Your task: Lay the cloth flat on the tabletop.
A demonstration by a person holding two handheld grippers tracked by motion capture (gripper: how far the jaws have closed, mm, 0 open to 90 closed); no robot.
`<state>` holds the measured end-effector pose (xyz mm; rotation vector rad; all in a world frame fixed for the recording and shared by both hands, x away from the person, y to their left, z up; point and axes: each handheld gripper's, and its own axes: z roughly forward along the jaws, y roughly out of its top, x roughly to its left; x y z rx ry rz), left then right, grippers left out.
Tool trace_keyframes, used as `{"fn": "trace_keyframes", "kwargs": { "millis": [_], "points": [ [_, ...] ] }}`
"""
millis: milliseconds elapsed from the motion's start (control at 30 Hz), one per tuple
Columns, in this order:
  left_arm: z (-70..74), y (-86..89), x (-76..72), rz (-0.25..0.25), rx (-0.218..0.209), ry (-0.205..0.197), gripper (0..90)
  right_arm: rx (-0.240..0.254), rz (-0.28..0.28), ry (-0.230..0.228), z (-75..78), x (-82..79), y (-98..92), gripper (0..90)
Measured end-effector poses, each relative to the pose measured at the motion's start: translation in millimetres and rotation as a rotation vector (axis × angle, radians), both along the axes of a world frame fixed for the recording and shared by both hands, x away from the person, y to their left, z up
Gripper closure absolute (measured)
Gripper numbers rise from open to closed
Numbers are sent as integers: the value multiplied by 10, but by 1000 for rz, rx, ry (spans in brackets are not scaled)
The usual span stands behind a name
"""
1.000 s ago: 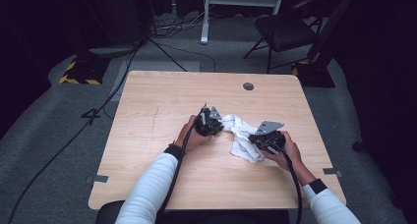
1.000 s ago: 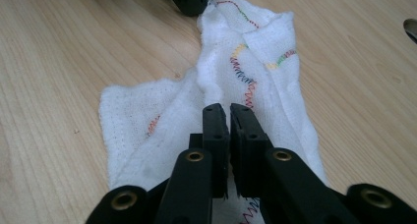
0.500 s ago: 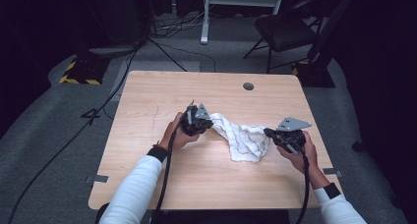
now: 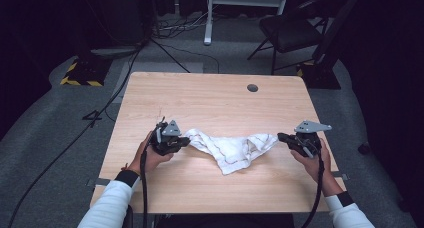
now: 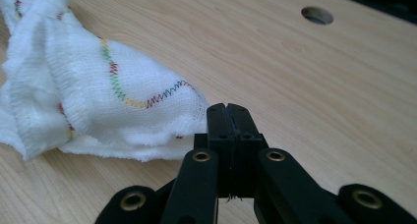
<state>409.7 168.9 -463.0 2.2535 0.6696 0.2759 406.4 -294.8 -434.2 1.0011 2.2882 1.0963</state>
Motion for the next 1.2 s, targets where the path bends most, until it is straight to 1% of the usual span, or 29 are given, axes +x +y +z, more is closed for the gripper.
{"fn": "trace_keyframes", "kwargs": {
  "millis": [33,67,133,167,200,233,267,300,333,367,400,433,467,500,533,567,633,700,767,800,867,933,1000,1067,1100,1133,1200],
  "points": [
    [-41,34,-16,-3,3,18,847,3,-5,15,-46,28,-19,899],
    [-62,48,-25,-3,5,27,846,-4,-17,37,-110,64,-39,899],
    [-110,60,-64,-5,12,21,841,-11,-28,71,-214,118,-61,898],
    [-129,52,-89,-10,23,17,830,-21,-30,91,-270,141,-59,897],
    [-140,35,-115,-7,36,13,804,-44,-26,101,-313,156,-49,895],
    [-138,26,-136,-8,34,9,779,-62,-23,102,-341,160,-38,890],
    [-125,22,-155,-5,29,0,755,-88,-18,90,-352,155,-25,880],
    [-106,24,-163,-2,29,-8,712,-103,-18,83,-344,146,-22,863],
    [-83,28,-170,13,21,-13,646,-108,-24,75,-334,140,-25,826],
    [-68,36,-184,29,10,-13,563,-101,-25,71,-324,136,-42,792],
    [-58,42,-201,38,17,-22,507,-89,-23,69,-317,130,-67,777],
    [-56,41,-208,42,27,-24,434,-88,-23,69,-311,116,-93,749],
    [-55,36,-217,40,28,-17,377,-93,-29,66,-309,106,-108,723],
    [-51,15,-229,31,17,-10,351,-84,-29,66,-298,87,-132,703],
    [-41,-10,-239,20,21,-12,337,-59,-2,58,-273,46,-157,672],
    [-30,-59,-258,-4,19,-15,327,-55,14,49,-250,12,-160,661],
    [-17,-198,-303,-46,14,-27,310,-72,48,18,-191,-90,-137,618],
    [-19,-382,-355,-102,22,-37,288,-62,97,0,-158,-176,-108,585],
    [-36,-584,-422,-158,49,-46,279,-59,131,6,-152,-233,-75,545],
    [-46,-679,-458,-189,55,-49,272,-61,156,12,-157,-260,-58,531],
    [-60,-852,-515,-229,56,-53,260,-68,185,29,-185,-303,-24,498],
    [-70,-1007,-552,-267,56,-65,256,-74,196,41,-234,-338,9,463],
    [-86,-1141,-570,-294,54,-57,241,-83,206,53,-288,-359,41,435],
    [-120,-1264,-566,-317,79,-66,237,-98,212,62,-344,-366,80,422],
    [-142,-1318,-565,-320,99,-74,236,-120,207,65,-370,-362,105,419],
    [-163,-1358,-554,-327,109,-77,232,-148,197,59,-394,-352,126,418],
    [-203,-1417,-515,-326,117,-64,232,-159,199,61,-432,-336,145,431]
  ]
}}
